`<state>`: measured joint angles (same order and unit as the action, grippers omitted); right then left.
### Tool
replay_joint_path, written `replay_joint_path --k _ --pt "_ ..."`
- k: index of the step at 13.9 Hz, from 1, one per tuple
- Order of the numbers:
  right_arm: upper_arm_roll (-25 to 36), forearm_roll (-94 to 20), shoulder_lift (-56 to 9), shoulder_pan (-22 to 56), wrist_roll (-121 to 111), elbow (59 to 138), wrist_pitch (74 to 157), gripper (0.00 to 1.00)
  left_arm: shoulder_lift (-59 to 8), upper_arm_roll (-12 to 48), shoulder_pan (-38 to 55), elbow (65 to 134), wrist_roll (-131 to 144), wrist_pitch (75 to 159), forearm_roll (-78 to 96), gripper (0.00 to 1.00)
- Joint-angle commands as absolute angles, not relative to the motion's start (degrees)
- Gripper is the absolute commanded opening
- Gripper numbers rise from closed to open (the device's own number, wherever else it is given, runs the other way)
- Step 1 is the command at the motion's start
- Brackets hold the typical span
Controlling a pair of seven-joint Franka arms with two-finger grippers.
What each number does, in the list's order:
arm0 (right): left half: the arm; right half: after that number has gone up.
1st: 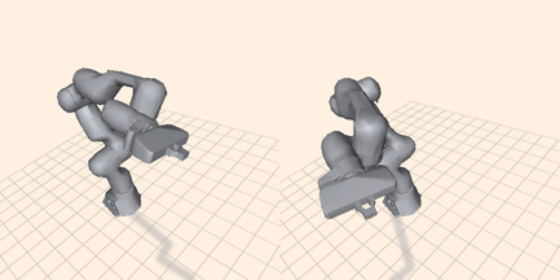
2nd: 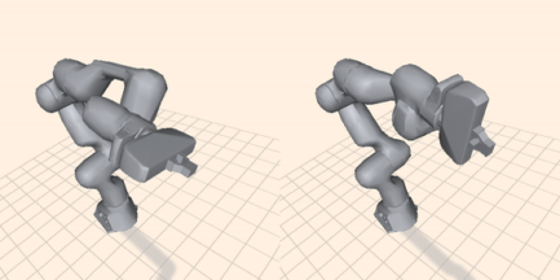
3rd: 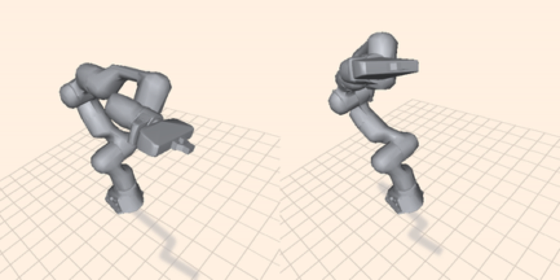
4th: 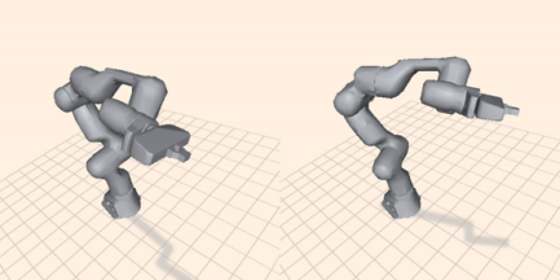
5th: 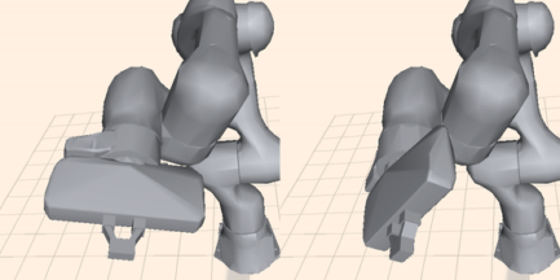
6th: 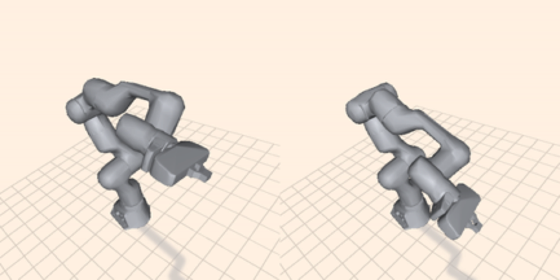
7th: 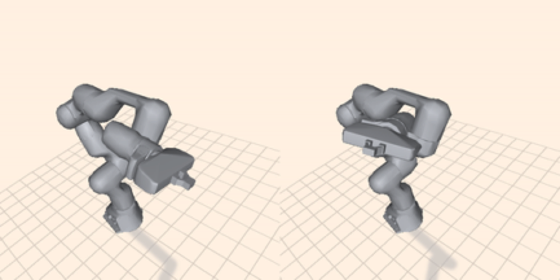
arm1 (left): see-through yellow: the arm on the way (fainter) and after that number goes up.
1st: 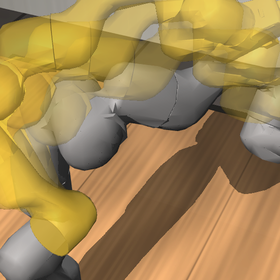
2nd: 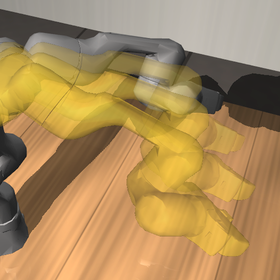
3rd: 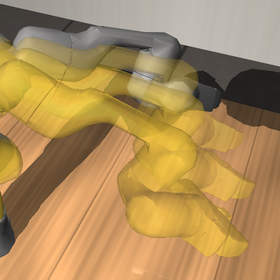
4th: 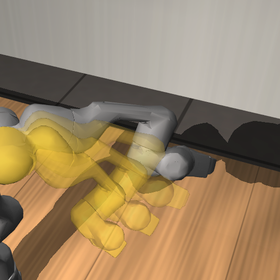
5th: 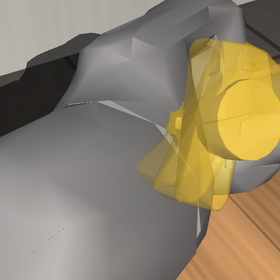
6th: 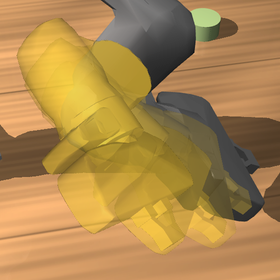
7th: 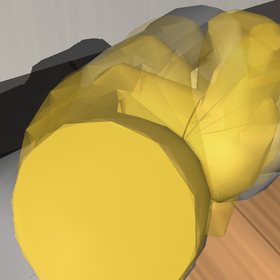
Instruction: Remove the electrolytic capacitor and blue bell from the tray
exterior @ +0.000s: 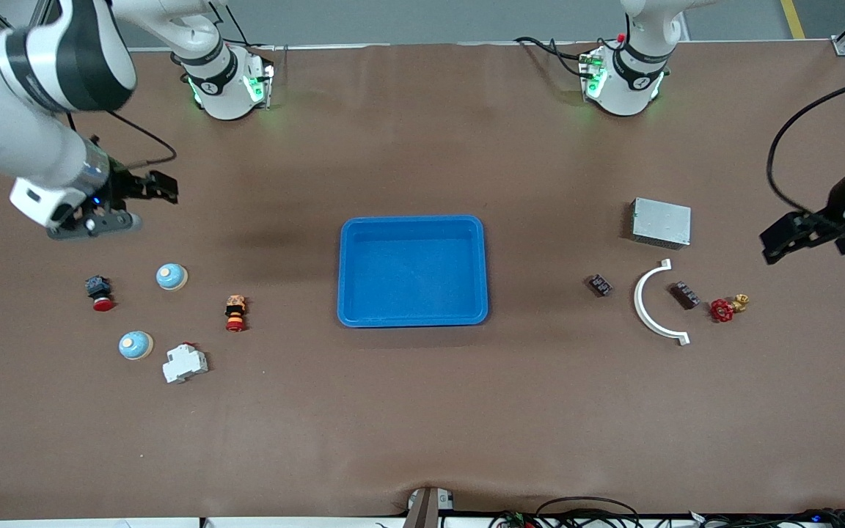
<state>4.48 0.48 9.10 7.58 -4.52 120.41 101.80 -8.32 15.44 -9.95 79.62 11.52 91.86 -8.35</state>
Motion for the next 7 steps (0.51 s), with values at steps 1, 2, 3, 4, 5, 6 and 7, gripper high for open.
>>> replay_joint_path --k 1,2,3,4,5,6,7 --pt "3.96 -0.35 8.72 4.49 -3.17 112.91 98.82 1.0 -1.78 6.7 -3.09 84.27 9.76 87.81 -5.37 1.0" --pt "3.96 0.0 5.48 4.4 -2.99 107.02 96.09 1.0 -0.02 6.24 -2.47 85.59 9.67 87.11 -5.19 1.0" --pt "4.04 0.0 3.1 3.61 -3.16 101.39 92.41 1.0 1.48 5.28 -1.59 86.56 9.67 86.66 -4.75 1.0" --pt "4.04 -0.17 0.55 2.56 -3.08 95.33 88.46 1.0 2.71 3.71 -0.1 87.53 9.67 86.23 -3.96 1.0" --pt "4.04 -0.52 -0.17 1.24 -3.08 89.97 85.46 1.0 3.86 2.56 0.7 88.58 9.67 85.7 -3.0 1.0" --pt "4.04 -0.01 -0.26 1.06 -2.99 86.95 84.3 1.0 4.74 2.2 0.7 89.72 9.58 85.52 -1.42 1.0" --pt "4.04 0.26 -0.18 1.05 -3.16 85.79 84.29 1.0 5.7 1.85 0.79 90.69 9.58 85.52 -0.45 1.0"
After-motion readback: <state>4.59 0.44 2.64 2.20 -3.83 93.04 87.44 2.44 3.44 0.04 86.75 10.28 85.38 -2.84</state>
